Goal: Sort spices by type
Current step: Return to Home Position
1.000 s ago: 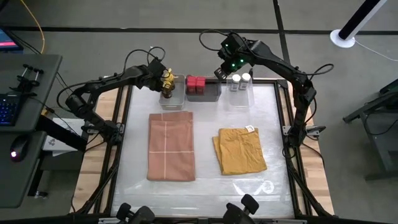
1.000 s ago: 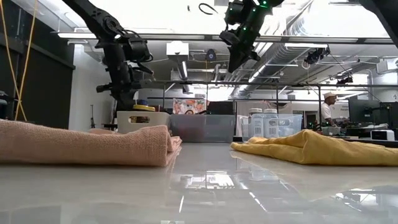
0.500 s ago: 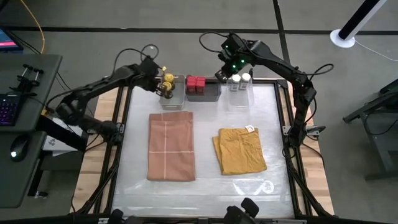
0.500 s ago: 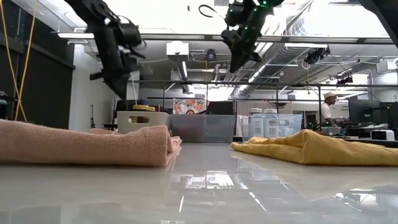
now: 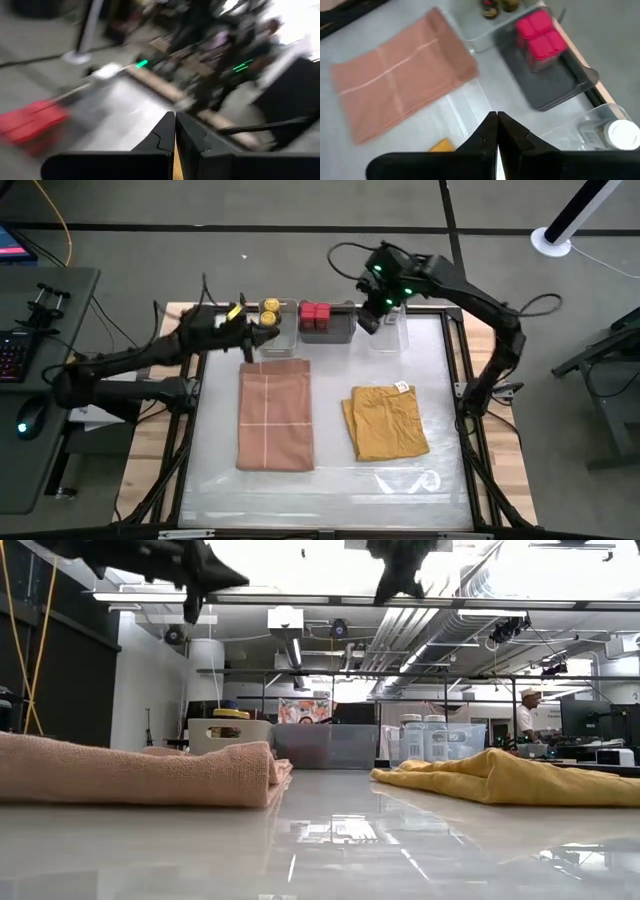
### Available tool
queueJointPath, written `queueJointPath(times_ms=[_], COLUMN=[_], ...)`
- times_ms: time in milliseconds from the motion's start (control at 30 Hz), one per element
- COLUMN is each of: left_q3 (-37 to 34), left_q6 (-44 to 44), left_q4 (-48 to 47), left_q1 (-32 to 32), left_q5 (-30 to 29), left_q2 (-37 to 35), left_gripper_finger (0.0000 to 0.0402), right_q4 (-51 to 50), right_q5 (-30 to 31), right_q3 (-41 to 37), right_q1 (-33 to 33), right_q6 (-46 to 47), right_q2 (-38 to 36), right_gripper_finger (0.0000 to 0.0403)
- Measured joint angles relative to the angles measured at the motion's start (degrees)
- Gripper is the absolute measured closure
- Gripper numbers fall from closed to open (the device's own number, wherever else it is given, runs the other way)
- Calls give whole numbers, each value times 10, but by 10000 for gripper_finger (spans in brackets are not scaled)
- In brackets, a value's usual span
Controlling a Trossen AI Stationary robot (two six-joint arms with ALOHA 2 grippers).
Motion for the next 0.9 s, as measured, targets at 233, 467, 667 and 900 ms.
queueJointPath(times_ms=[233, 467, 667, 900], left_q3=[-83, -168, -231, -308], left_q6=[-55, -76, -74, -76], left_q4=[137, 253, 280, 266], left_q1=[-116, -206, -217, -207], left_q5=[-41, -146, -157, -158], left_q2=[-40, -60, -130, -298], left_gripper_finger=[401, 401, 401, 401], right_q4=[-50, -116, -155, -176], right_q5=[12, 109, 245, 352], right_q3=[0, 0, 0, -13], right_q1=[93, 227, 361, 467], right_q6=[13, 104, 268, 385], right_q2=[-108, -219, -295, -312], right_gripper_finger=[403, 403, 403, 403])
